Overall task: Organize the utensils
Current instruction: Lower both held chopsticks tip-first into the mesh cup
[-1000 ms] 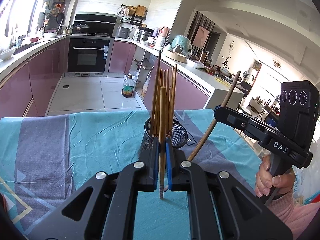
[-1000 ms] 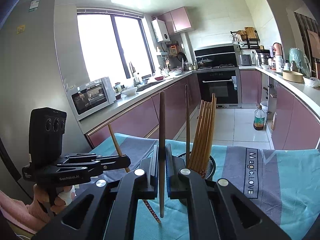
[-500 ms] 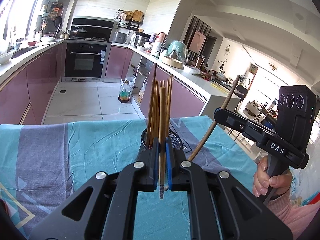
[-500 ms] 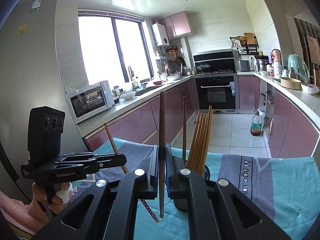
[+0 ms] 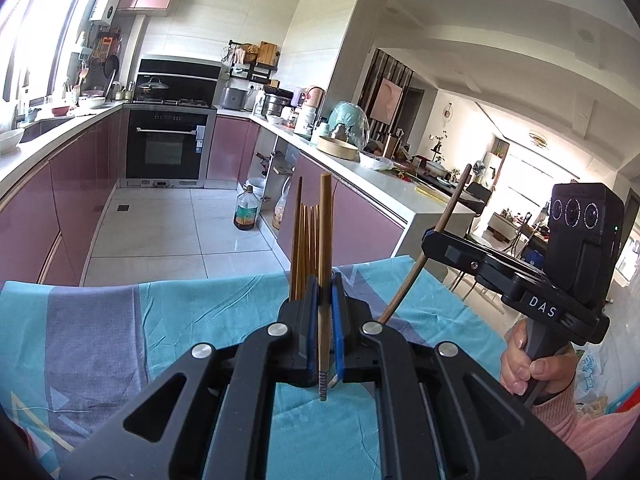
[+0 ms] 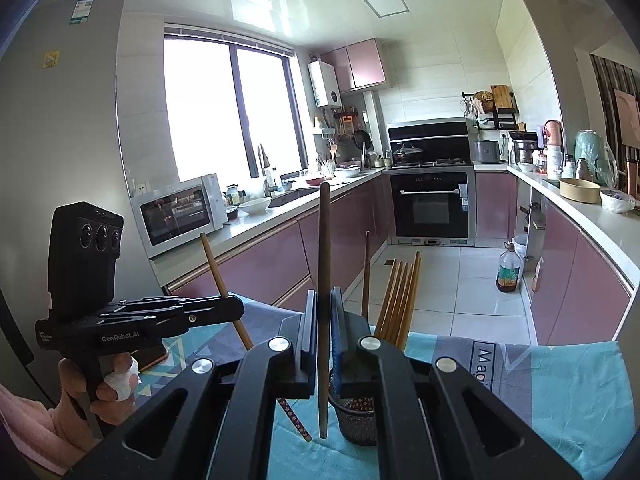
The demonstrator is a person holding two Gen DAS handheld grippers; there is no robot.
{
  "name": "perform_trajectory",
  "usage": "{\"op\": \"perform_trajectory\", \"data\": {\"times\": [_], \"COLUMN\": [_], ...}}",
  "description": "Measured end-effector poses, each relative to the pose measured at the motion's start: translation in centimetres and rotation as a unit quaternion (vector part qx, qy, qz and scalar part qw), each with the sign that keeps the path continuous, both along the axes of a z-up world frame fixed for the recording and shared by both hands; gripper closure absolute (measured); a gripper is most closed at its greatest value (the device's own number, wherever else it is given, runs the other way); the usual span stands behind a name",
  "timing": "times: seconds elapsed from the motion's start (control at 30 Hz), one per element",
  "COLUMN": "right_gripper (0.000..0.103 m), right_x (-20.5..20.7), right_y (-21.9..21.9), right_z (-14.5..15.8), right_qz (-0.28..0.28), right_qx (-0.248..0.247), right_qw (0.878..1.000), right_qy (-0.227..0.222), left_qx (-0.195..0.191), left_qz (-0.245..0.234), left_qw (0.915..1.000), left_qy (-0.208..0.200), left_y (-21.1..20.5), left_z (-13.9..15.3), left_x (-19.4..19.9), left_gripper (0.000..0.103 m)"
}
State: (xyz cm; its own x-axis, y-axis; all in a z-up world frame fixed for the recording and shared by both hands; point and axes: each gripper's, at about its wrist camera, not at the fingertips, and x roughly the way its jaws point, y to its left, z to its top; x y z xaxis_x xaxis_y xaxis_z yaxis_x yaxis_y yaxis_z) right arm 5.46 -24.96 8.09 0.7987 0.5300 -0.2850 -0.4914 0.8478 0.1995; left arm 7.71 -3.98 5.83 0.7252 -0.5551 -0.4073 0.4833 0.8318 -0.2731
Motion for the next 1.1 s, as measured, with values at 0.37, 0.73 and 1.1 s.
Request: {"op": "perform_trajectory", "data": {"times": [0.37,0.73,1.1], "right_gripper": [0.098,0.098,0.098], "right_x": [0.2,0.2,0.6], "right_y": [-0.1,-0.3,-0.5], "right_z": [0.6,1.2,1.6], "right_qz": [0.001,0.002,-0.003], "right_qx": [0.003,0.005,0.007], "right_qw": [1.0,1.0,1.0], "right_qy": [-0.009,-0.021,-0.027], "left_qx": [-0.003,0.001,-0.002], "left_qz": [0.003,0.004,0.006], "left_qw": [0.9998,0.9992,0.9988], "left_qy": [-0.017,-0.04,-0.049], "left_y": [0.4,0.1,-0.2], "left_z": [1.2,2.7,3.8], "left_x": [-0.8,-2.0,-2.1], "left_gripper": [0.096,0.096,0.096]}}
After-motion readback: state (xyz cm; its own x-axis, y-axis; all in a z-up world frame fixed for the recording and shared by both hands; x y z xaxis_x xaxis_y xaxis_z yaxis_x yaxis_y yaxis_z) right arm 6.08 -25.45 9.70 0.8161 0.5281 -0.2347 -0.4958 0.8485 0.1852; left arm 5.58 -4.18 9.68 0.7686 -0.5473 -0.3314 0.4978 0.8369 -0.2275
